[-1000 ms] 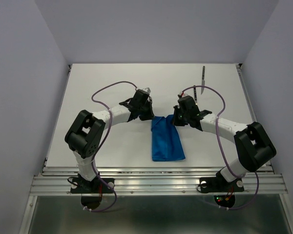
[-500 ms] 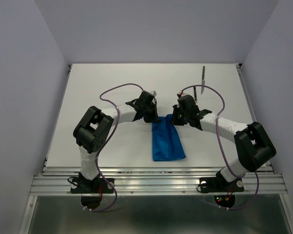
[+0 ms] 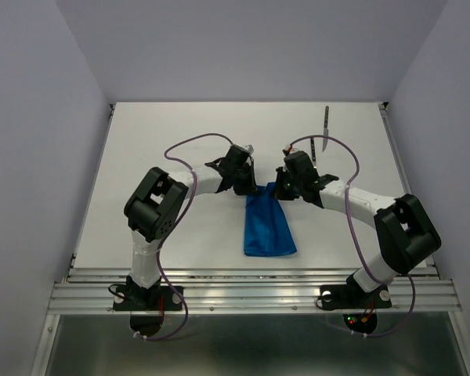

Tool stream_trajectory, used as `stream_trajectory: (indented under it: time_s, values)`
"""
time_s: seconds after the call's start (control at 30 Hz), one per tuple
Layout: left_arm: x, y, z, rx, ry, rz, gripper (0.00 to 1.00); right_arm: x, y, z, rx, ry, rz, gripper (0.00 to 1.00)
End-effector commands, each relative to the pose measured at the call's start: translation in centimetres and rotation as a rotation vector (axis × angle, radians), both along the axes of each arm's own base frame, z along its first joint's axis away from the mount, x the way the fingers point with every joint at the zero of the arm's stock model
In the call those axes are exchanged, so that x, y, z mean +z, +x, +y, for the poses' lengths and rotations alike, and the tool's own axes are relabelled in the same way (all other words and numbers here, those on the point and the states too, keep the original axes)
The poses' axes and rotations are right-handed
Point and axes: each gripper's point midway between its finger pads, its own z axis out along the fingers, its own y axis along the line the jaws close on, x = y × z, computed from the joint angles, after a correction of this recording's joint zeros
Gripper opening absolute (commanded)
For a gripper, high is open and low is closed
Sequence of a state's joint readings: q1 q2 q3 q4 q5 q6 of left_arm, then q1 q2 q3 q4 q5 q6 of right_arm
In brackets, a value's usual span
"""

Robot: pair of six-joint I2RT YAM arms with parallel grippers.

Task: Fold the napkin into a case and place the utensils inside
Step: Fold the 2/3-rectangle-folded napkin at the center of the board.

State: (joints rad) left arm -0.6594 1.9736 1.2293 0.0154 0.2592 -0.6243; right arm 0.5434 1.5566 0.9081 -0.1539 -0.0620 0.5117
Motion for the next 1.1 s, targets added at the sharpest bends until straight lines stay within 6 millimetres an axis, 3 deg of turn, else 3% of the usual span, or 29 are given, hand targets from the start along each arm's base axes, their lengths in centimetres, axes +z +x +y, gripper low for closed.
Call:
stream_trajectory:
  time_s: [0.0,0.37,0.73,0.93,1.07]
  values:
    - [1.6,1.2,-1.4,-0.007,-0.049,-0.042,0.00,1.9,1.5,1.2,0.024,0.044,-0.052,0.01]
    - [1.4,1.4,-1.3,0.017,-0.046,-0.035,0.00,1.5,2.1,3.1,0.034,0.048,-0.034,0.01]
    - [1.1,1.2,-1.3,0.017,-0.048,-0.029,0.00,-0.7,2.4,5.4,0.005,0.028,0.026,0.01]
    - [1.2,1.1,-1.2,0.018,-0.050,-0.029,0.00,-2.5,3.1,5.2,-0.050,-0.005,0.078,0.01]
    - [1.6,0.8,-1.1,0.015,-0.057,-0.030,0.00,-4.2,3.4,4.0,-0.112,-0.068,0.094,0.01]
